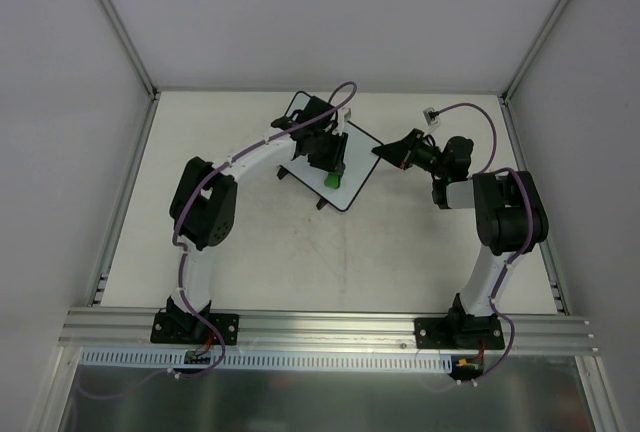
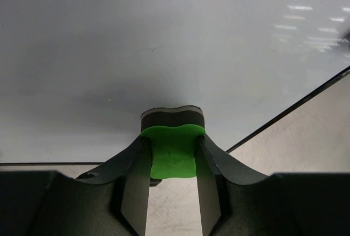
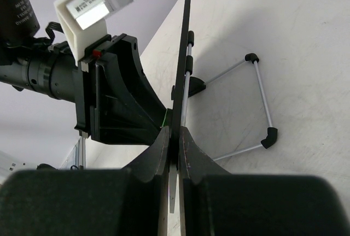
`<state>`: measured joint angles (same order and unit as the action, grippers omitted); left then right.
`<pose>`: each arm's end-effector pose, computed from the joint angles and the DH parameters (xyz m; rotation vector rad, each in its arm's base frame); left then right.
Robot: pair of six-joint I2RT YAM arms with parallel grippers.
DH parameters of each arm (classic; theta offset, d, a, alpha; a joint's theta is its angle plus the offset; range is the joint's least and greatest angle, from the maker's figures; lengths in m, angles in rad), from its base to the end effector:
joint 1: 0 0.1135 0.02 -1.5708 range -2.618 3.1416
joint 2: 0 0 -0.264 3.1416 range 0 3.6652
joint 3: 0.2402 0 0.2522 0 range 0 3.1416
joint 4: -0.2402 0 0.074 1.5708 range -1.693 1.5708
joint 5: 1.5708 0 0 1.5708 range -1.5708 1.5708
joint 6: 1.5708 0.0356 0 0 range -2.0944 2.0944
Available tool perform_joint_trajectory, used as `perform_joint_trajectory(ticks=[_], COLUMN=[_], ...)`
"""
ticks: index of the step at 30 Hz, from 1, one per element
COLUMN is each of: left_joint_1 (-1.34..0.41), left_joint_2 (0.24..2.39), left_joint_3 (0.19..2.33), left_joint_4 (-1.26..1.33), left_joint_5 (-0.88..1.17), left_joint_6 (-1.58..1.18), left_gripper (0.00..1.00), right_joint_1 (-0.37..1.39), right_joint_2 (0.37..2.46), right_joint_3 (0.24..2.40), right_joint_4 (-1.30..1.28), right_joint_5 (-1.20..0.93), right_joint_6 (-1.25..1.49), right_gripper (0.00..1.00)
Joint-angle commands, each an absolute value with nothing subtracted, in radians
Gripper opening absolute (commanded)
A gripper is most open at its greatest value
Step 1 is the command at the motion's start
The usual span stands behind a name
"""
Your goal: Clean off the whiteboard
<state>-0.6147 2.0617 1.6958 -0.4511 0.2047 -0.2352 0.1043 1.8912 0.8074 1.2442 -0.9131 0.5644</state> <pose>0.3791 -0.2765 0.2353 0.5627 2.3991 -0.6322 0.3604 0.0661 0.1910 -0.4593 1.5208 1.1689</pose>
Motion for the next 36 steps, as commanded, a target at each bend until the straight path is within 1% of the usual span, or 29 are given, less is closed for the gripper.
perform_joint_trajectory(ticks=[1,6,18,27,36], left_joint_1=[-0.634,-0.632,-0.65,-0.692,-0.703], left_joint_2=[2.114,2.108,2.108,2.048,2.048], left_joint_3=[1.758,1.752,1.603,1.493,1.399], left_joint_4=[-0.31,-0.33,-0.328,-0.33,-0.328], left_joint_5=[0.195,0.204,0.236,0.216,0.207], left_joint_6=[-0.227,-0.236,-0.294,-0.33,-0.385], left_gripper=[0.0,0.0,0.0,0.0,0.0], right_joint_1=[0.153,0.155,0.156,0.155,0.155], right_joint_2=[1.824,1.825,1.825,1.825,1.822], right_joint_3=[0.807,0.808,0.81,0.808,0.807], right_joint_4=[1.534,1.532,1.532,1.532,1.532], right_joint_5=[-1.065,-1.065,-1.065,-1.065,-1.065], right_joint_6=[0.554,0.552,0.551,0.552,0.551], right_gripper=[0.0,0.0,0.0,0.0,0.0])
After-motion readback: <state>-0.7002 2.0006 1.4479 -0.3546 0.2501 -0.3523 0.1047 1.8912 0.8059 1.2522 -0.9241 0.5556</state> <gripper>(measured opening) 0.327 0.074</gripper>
